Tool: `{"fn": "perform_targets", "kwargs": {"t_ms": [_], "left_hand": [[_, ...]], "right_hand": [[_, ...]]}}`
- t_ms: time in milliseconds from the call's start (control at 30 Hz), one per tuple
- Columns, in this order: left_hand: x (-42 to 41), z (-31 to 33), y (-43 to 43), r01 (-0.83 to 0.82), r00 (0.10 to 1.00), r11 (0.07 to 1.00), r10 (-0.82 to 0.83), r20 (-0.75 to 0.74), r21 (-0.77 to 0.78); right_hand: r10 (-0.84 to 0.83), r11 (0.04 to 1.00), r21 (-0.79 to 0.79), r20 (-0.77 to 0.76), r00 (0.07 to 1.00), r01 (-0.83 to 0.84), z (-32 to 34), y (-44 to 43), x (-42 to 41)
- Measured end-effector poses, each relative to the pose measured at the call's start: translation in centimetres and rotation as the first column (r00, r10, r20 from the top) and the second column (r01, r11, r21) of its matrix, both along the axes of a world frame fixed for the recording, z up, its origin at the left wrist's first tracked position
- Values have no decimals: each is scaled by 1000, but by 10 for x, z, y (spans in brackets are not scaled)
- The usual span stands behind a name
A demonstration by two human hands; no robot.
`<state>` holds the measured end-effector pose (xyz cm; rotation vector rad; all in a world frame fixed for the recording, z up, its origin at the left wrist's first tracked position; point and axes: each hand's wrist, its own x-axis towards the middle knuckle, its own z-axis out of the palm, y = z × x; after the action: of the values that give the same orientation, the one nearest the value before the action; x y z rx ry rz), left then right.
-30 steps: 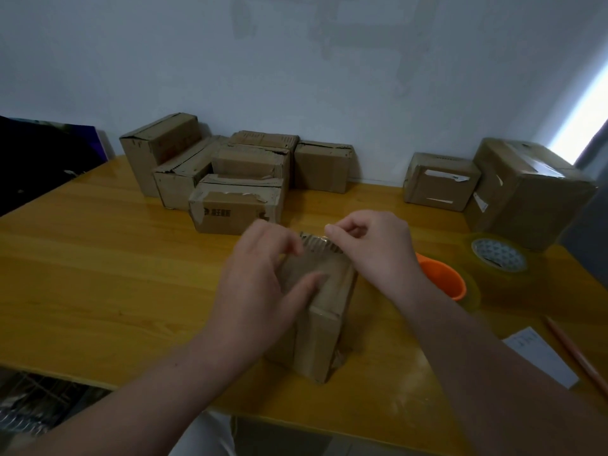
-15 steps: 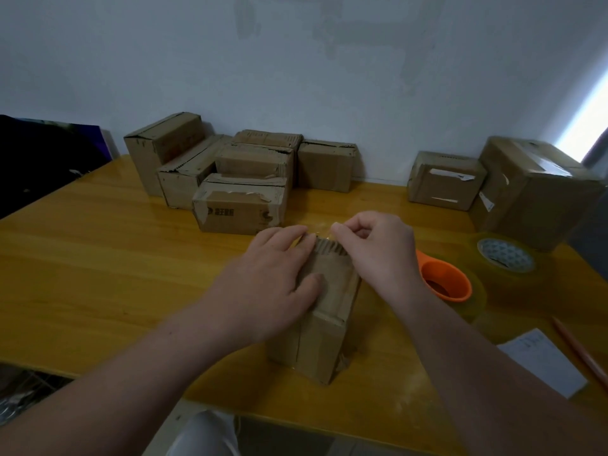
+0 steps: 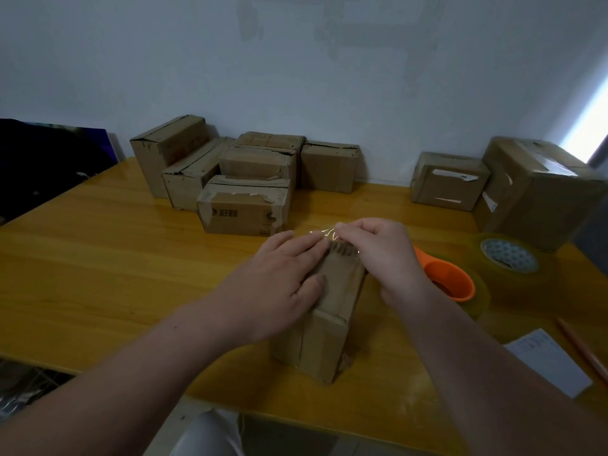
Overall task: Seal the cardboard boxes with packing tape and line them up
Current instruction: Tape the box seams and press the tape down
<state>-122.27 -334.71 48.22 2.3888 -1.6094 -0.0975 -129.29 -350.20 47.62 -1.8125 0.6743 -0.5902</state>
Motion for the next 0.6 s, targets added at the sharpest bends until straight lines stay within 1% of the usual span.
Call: {"fn": "perform_targets", "kwargs": {"t_ms": [67,100,133,200,267,367,433,467,500,533,567,600], "left_hand": [[2,0,0,1,1000,1000,-1,-25,-16],[1,-1,0,-10,1000,999,9,-11,-52],[0,-3,1,-24,999,992,26,20,-121],[-4,-6,3,-33,995,949,62,81,-313],[-6,-11,5,-29,993,894,78,92,-447],[-7,-14,7,-50,996,872,77,36,-487],[-2,-13,9,-36,999,877,24,-30,-479],[2,-13,11,-19,998,882,-14,-67,-471],[7,-14,14,0,994,888,-51,-99,-460],[12,-15,17,19,989,894,-84,-125,-447],[17,-16,20,36,982,897,-112,-150,-440],[21,-18,22,45,974,896,-138,-179,-443]], "right_hand": [[52,997,56,-16,999,-51,3,0,-1],[85,994,71,-24,996,-83,4,-1,-2],[123,989,83,-37,992,-119,5,-2,-3],[195,977,106,-76,978,-187,3,-5,-6],[265,960,130,-115,957,-250,-3,-8,-10],[320,945,106,-116,940,-309,-5,-9,-13],[330,944,28,-129,935,-330,-3,-10,-15],[347,933,-38,-155,925,-357,-1,-10,-17],[375,903,-147,-194,906,-405,-1,-10,-19],[405,840,-284,-242,882,-463,-1,-12,-21],[424,757,-408,-289,858,-511,-2,-13,-21],[426,677,-500,-332,842,-540,-4,-15,-21]]}}
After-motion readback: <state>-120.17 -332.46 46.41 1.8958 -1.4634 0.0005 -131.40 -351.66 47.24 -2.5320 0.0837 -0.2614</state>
